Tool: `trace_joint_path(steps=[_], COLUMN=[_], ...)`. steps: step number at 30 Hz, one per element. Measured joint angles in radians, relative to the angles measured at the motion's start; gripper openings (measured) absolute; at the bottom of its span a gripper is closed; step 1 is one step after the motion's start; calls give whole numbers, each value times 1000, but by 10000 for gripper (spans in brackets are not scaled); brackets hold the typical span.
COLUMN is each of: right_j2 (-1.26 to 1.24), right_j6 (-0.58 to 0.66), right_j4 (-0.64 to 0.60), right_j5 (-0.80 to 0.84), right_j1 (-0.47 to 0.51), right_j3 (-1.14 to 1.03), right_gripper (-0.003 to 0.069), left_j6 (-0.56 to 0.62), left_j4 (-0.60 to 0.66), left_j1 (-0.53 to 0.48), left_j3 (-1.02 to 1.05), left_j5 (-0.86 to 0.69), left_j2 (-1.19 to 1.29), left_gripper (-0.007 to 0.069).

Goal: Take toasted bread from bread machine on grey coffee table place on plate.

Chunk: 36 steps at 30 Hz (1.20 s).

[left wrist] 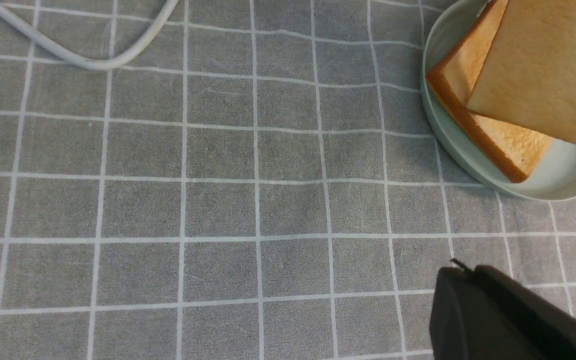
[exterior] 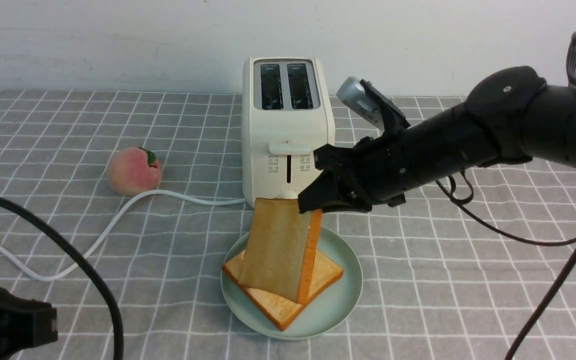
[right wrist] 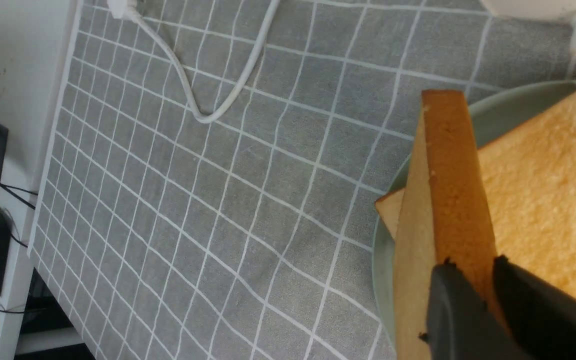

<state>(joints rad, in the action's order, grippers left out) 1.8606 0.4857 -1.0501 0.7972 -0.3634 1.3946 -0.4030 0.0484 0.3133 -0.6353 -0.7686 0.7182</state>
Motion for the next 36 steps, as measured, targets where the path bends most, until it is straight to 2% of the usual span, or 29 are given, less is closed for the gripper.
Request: trace_joint_path(steps=[3,4,5,7,9,10,11,12,15,17,19,20,21,22,24,25,26,27,28,30,32,33,34,36], right_j2=[2,4,4,7,6,2,-1,-22,-88,-151,-274,-294,-369,-391,-515,-539,-633,-656,-753,-892,-1016,-1030,-1163,-1253], right_j6=[0,0,0,0,-3,-7,-7,-8,-9,-9,-15,-18,-31,-33,-58,-62,-82,-93,-138,-219,-307,-307,-383,-428], right_j4=[16,45,50,115,144,164,167,194,221,238,264,267,291,296,365,379,438,465,544,656,741,749,808,854], right_j5=[-3,-4,-4,-1,5,11,12,32,52,64,72,73,83,84,104,110,132,142,166,173,150,150,90,28], right_j1=[0,0,0,0,0,5,6,21,51,72,102,105,123,125,145,148,153,155,157,158,159,159,159,159], right_j3=[0,0,0,0,0,0,0,0,0,0,0,0,0,0,0,0,0,0,0,-15,-51,-57,-120,-196], right_gripper=[131,192,201,332,421,493,503,572,610,603,538,531,461,451,309,281,181,137,39,-10,-15,-15,-11,-8], left_j6=[0,0,0,0,0,0,0,0,0,0,0,0,0,0,0,0,0,1,1,1,1,1,1,1], left_j4=[0,0,0,0,0,0,0,0,0,0,0,0,0,0,0,0,0,0,0,0,0,0,0,0], left_j1=[0,0,0,0,0,0,0,0,0,0,0,0,0,0,0,0,0,0,0,0,0,0,0,0], left_j3=[0,0,0,0,0,0,0,0,0,0,0,0,0,0,0,0,0,0,0,0,0,0,0,0], left_j5=[-1,-1,-1,-1,-2,-2,-2,-4,-8,-8,-8,-8,-8,-8,-7,-6,-5,-4,-3,-1,2,3,7,14], left_j2=[0,0,0,0,0,0,0,0,0,0,0,0,0,0,0,0,0,0,0,0,0,0,0,0], left_gripper=[-14,-14,-14,-14,-14,-14,-14,-14,-14,-14,-14,-14,-14,-14,-14,-14,-14,-14,-14,-14,-14,-14,-14,-14])
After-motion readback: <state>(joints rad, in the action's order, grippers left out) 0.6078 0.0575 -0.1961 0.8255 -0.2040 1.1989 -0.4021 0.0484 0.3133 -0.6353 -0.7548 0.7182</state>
